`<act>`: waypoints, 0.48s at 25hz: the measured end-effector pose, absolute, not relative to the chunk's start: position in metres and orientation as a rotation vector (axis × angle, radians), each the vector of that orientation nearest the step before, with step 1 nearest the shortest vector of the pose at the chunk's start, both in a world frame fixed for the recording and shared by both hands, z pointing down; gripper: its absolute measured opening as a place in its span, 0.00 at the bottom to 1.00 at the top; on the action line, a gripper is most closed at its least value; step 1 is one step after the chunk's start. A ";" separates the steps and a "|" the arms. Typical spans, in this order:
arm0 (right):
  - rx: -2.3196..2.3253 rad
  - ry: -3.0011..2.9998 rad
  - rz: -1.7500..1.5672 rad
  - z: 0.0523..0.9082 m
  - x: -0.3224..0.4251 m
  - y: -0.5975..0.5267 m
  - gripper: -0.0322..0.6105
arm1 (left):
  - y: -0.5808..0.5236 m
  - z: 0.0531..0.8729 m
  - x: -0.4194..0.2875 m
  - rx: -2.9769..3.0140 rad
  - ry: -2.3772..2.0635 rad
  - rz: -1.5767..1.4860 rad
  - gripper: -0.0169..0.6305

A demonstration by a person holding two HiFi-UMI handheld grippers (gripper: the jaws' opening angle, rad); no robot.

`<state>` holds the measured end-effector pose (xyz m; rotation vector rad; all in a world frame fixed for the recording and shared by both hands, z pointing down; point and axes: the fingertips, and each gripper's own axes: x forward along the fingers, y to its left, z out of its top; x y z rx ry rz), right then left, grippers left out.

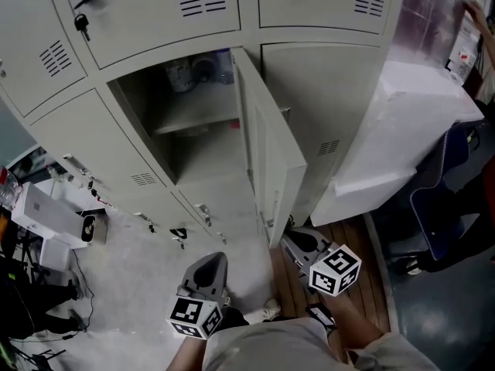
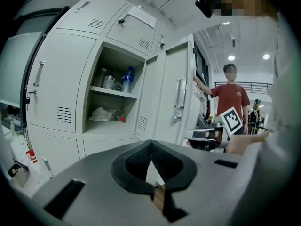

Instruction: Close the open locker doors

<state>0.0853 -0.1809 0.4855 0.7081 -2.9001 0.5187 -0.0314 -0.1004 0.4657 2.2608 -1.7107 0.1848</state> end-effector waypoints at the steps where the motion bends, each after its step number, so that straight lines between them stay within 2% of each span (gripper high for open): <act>1: 0.707 -2.902 0.517 0.485 0.080 -0.179 0.09 | -0.100 0.466 -0.036 2.261 -1.711 0.186 0.05; 12: 0.696 -2.905 0.518 0.479 0.026 -0.159 0.09 | -0.101 0.461 -0.083 2.294 -1.680 0.182 0.05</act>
